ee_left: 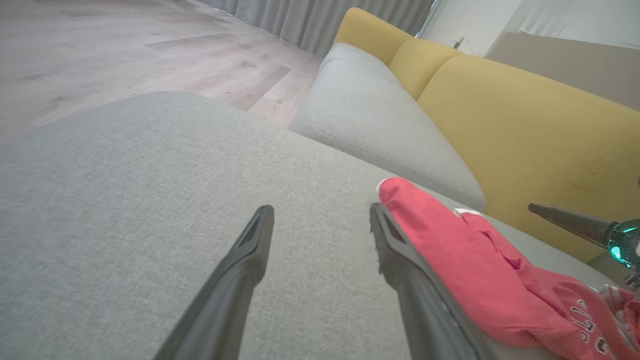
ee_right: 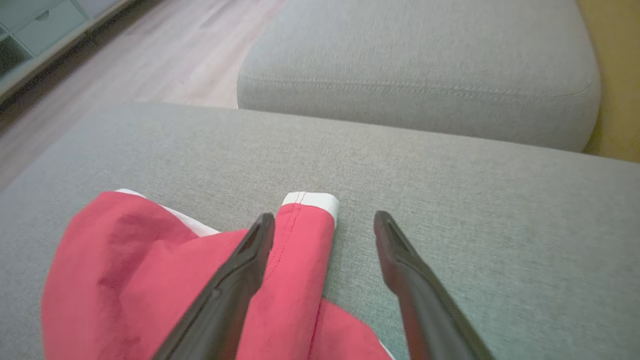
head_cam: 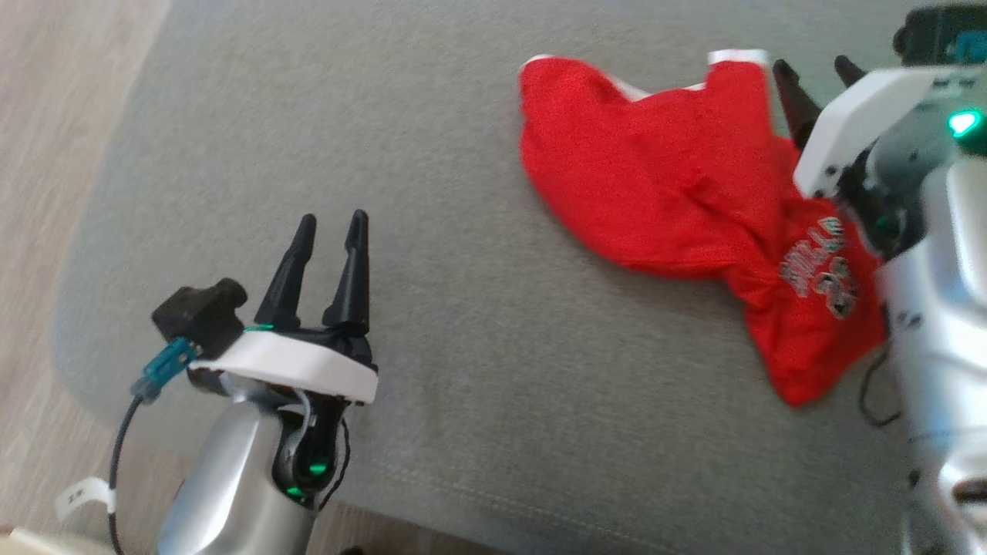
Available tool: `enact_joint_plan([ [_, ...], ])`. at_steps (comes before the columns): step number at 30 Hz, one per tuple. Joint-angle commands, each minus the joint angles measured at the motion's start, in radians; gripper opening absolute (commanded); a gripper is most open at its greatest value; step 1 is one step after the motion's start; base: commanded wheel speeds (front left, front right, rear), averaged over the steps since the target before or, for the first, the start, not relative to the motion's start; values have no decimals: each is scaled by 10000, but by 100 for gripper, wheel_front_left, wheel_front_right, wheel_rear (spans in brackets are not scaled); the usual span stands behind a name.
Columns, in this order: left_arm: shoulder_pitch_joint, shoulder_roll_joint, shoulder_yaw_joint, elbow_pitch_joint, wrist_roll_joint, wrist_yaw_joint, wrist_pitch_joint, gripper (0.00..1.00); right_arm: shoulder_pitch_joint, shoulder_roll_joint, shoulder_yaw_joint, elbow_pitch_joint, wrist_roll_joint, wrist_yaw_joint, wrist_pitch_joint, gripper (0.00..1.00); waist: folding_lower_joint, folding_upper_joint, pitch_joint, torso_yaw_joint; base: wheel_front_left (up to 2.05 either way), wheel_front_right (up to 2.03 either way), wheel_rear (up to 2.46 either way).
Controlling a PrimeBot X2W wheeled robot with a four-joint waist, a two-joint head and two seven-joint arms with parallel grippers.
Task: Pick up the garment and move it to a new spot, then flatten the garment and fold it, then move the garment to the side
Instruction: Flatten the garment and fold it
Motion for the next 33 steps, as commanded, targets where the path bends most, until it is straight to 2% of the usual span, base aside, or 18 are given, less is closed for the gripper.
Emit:
enact_joint_plan([
  [1, -357, 96, 418, -269, 92, -46, -121, 100, -376, 7, 178, -299, 23, 67, 56, 100, 0, 0, 343, 376, 0, 0, 0],
  [6, -497, -109, 459, -68, 189, -249, -121, 100, -1378, -363, -28, 1158, 368, 67, 851, 100, 0, 0, 634, 766, 0, 0, 0],
  [15, -642, -225, 462, 107, 252, -440, -122, 100, -2343, -509, -393, 2697, 744, 67, 1123, 100, 0, 0, 902, 1058, 0, 0, 0],
  [16, -649, -228, 466, 116, 252, -447, -122, 100, -2387, -458, -376, 2798, 846, 67, 1119, 47, 0, 0, 902, 1051, 0, 0, 0],
  [17, -653, -230, 465, 117, 225, -448, -122, 100, -2424, -419, -320, 2843, 929, 67, 1059, 0, 0, 0, 897, 1030, 0, 0, 0],
  [25, -625, -235, 603, 162, 309, -386, -122, 100, -1851, -486, 1452, 1925, 1825, 67, -586, 0, 0, 0, 335, 419, 0, 0, 0],
  [29, -492, -235, 787, 214, 517, -368, -122, 100, -988, -763, 2670, 776, 2735, 67, -1284, 0, 0, 0, -300, -157, 0, 0, 0],
  [33, -220, -236, 1008, 286, 718, -352, -122, 100, 208, -1148, 3777, -896, 3886, 67, -1586, 0, 0, 0, -1033, -848, 0, 0, 0],
])
